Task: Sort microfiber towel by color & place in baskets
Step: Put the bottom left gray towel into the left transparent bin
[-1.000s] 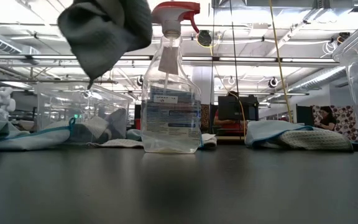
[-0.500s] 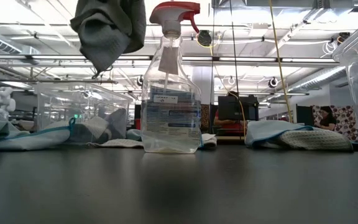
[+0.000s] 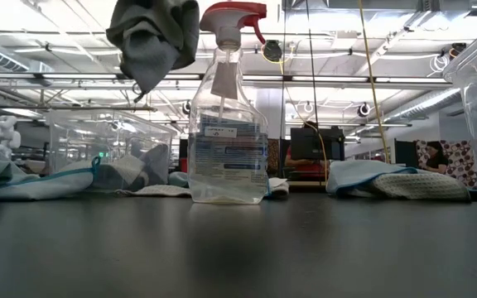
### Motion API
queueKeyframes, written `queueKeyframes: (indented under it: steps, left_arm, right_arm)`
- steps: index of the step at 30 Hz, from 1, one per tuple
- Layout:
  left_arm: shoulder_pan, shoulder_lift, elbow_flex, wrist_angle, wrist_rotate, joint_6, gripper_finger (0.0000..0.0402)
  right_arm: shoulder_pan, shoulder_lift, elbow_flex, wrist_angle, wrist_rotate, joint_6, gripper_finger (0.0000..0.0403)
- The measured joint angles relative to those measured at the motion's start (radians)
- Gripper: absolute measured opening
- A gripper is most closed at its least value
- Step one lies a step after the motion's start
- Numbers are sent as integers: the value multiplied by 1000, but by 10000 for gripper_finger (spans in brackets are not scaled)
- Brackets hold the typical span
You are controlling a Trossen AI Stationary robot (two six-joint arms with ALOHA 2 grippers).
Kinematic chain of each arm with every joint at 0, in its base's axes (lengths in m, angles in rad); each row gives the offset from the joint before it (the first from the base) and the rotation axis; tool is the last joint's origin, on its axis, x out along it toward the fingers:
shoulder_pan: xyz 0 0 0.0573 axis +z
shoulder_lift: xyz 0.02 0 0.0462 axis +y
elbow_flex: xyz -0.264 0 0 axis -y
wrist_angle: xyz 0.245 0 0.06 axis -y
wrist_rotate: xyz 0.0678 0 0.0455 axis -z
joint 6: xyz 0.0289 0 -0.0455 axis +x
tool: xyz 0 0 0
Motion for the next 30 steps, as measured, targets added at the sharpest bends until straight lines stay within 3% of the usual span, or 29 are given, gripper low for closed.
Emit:
queueKeyframes:
  steps: [10, 22, 30]
  left_arm:
    - [176, 0, 0, -1, 16, 7, 22]
    - [418, 1, 0, -65, 169, -1, 22]
    - [560, 15, -7, -123, 359, -61, 22]
  right_arm:
    - [0, 2, -45, 8, -7, 20, 312]
    - [0, 3, -163, 33, -39, 46, 312]
    - [0, 3, -169, 38, -38, 48, 312]
